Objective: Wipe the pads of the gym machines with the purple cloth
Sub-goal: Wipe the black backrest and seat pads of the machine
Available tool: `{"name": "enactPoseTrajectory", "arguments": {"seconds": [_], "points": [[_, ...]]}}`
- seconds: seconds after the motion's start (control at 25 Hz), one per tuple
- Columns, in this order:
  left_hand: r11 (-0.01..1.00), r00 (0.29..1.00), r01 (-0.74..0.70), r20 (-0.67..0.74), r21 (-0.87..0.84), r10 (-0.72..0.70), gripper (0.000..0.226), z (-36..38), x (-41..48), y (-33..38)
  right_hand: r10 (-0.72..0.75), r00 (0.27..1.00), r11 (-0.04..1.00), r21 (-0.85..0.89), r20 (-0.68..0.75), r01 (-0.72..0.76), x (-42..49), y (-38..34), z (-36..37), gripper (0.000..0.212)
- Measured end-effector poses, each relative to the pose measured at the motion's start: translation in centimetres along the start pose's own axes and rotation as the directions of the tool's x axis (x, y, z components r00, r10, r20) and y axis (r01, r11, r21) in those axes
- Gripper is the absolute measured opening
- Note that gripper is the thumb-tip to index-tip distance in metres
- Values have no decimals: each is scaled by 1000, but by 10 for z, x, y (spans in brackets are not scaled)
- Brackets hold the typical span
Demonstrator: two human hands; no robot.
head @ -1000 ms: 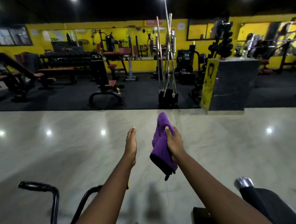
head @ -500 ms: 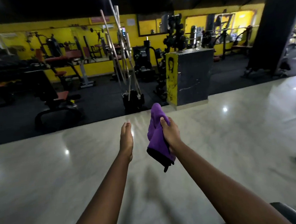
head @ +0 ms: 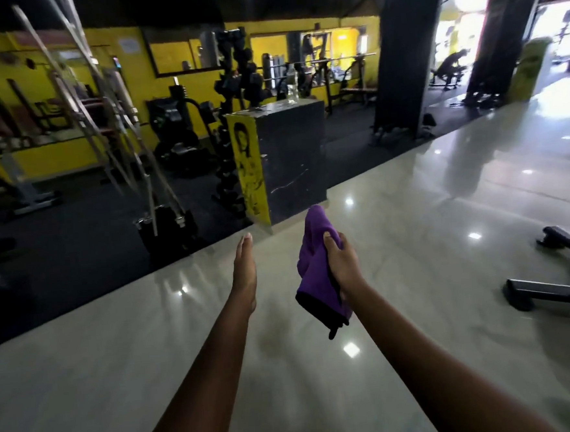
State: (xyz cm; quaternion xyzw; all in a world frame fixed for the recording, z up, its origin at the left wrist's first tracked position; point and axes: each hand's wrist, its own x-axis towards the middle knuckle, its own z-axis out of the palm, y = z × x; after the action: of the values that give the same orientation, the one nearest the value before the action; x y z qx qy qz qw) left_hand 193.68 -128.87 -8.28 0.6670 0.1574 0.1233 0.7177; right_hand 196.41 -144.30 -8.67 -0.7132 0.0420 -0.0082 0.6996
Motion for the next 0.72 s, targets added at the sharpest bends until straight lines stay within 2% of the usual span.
{"name": "enactPoseTrajectory", "arguments": {"seconds": [0.2,0.36,0.56,0.72], "points": [[1000,988,0,151,25,-4,55,80,162,4,-13,976,999,42,-216,22,151,-4,-4,27],[999,950,-16,312,45,2,54,156,275,13,-36,928,999,-15,-371,32,264,-14,-18,32],[993,821,-8,568,117,-60,57,280,395,18,-32,813,997,-71,-582,-11,385,-25,-71,34],[993,720,-13,690,117,-72,58,389,454,4,-33,738,998,-63,-674,-13,475,-12,-133,32]]}}
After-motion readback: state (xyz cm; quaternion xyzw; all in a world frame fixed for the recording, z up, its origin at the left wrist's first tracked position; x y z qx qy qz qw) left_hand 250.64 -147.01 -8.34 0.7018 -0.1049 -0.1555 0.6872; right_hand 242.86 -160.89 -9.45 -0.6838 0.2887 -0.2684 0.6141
